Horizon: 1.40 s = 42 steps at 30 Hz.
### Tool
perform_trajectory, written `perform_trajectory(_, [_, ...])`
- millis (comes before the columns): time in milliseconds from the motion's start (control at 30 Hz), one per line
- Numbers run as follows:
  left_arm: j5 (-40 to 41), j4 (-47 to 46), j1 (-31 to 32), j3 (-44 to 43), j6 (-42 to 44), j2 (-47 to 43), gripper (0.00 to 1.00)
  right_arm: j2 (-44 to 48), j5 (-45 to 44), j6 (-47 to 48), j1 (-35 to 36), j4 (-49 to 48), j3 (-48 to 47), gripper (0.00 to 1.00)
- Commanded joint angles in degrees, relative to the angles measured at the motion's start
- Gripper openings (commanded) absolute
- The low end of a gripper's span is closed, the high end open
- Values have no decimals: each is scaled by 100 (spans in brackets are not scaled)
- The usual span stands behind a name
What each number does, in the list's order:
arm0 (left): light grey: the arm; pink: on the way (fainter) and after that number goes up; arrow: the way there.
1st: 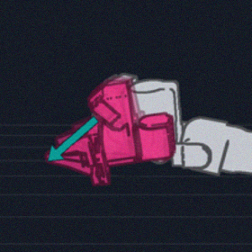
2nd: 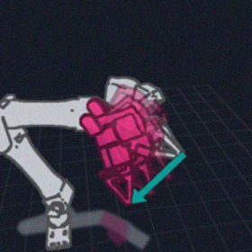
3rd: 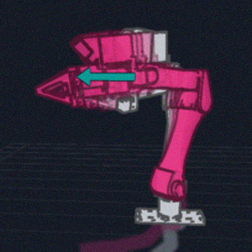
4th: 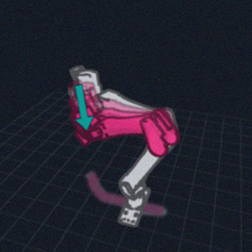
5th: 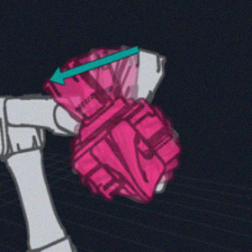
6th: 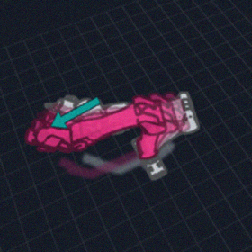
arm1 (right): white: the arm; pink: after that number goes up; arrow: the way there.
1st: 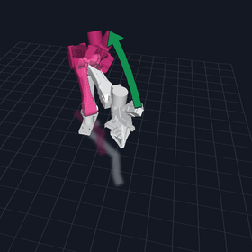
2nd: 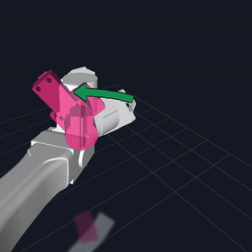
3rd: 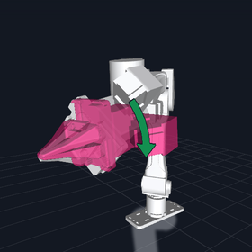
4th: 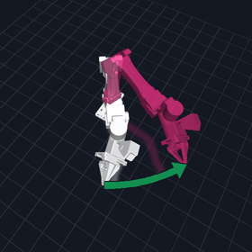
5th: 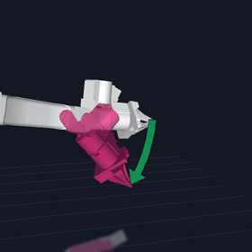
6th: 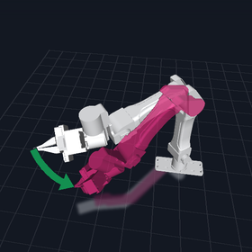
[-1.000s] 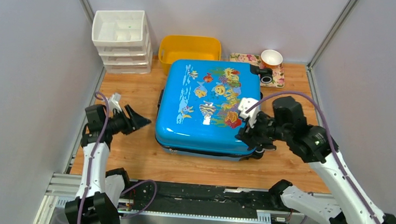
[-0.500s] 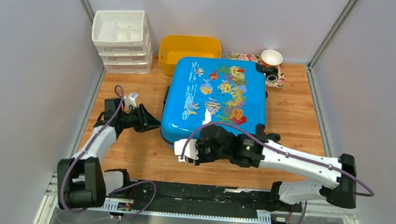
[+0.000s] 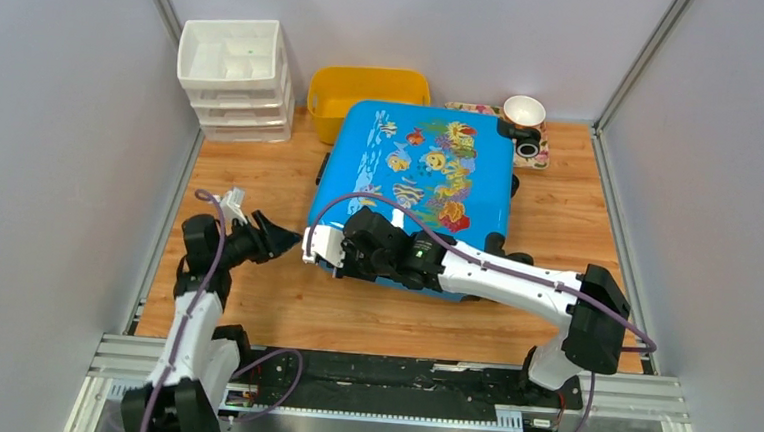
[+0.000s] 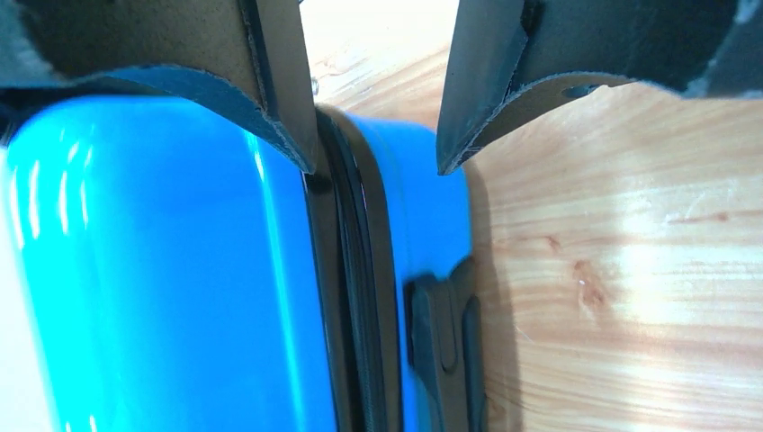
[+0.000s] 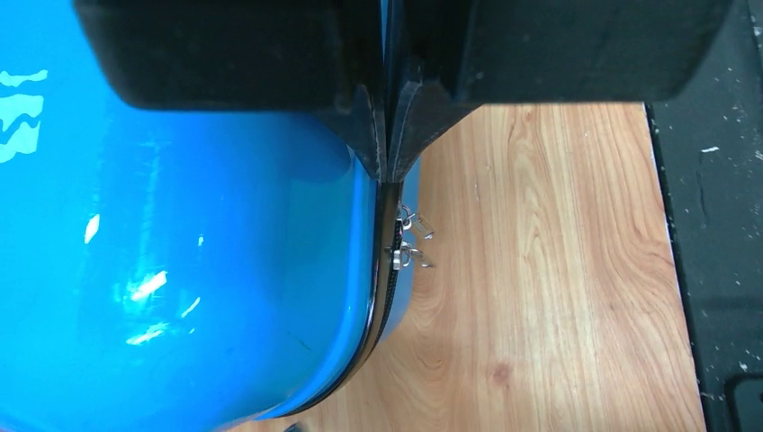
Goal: Open, take out, and arrange the luggage
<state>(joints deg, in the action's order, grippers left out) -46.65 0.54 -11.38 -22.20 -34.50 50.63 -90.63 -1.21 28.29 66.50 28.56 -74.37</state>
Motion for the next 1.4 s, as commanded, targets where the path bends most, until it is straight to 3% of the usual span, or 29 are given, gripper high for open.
perform_trajectory(0, [-345, -518, -31, 1108, -64, -1360, 61, -156, -722, -69, -577, -684, -464, 6])
perform_trajectory(100, [-222, -1177, 56, 1751, -285, -2074, 62, -332, -793, -218, -655, -729, -683, 6])
perform_trajectory(233, [-283, -1511, 381, 1903, 345, -2022, 50, -429, -592, -516, -822, -589, -903, 6])
perform_trajectory(267, [-91, -1426, 521, 1868, 939, -1996, 49, -412, -382, -640, -849, -527, -939, 6])
perform_trajectory(367, [8, -1240, 908, 1719, 1690, -2092, 47, -202, 441, -1245, -980, -185, -1158, 9])
perform_trajectory(467, [-150, -1170, 1102, 1833, 1946, -2407, 47, 229, 1120, -1947, -1069, -26, -1255, 12])
perform_trajectory(733, [85, -329, 1804, 1921, 2842, -3102, 44, 1319, 1167, -2504, -1674, 27, -729, 17])
perform_trajectory(867, [980, 157, 2471, 1842, 3300, -3332, 43, 1583, 1053, -2785, -2551, 185, -474, 20])
perform_trajectory(967, [1088, 228, 2798, 1737, 3153, -3017, 43, 1724, 1114, -3031, -3000, 264, -280, 21])
perform_trajectory(1100, [2044, -17, 3964, 1727, 3160, -2770, 43, 1838, 1123, -3023, -3222, 335, -122, 20])
perform_trajectory(1367, [4188, -282, 4978, 1377, 2949, -2234, 43, 1935, 1185, -3084, -3354, 396, 27, 20])
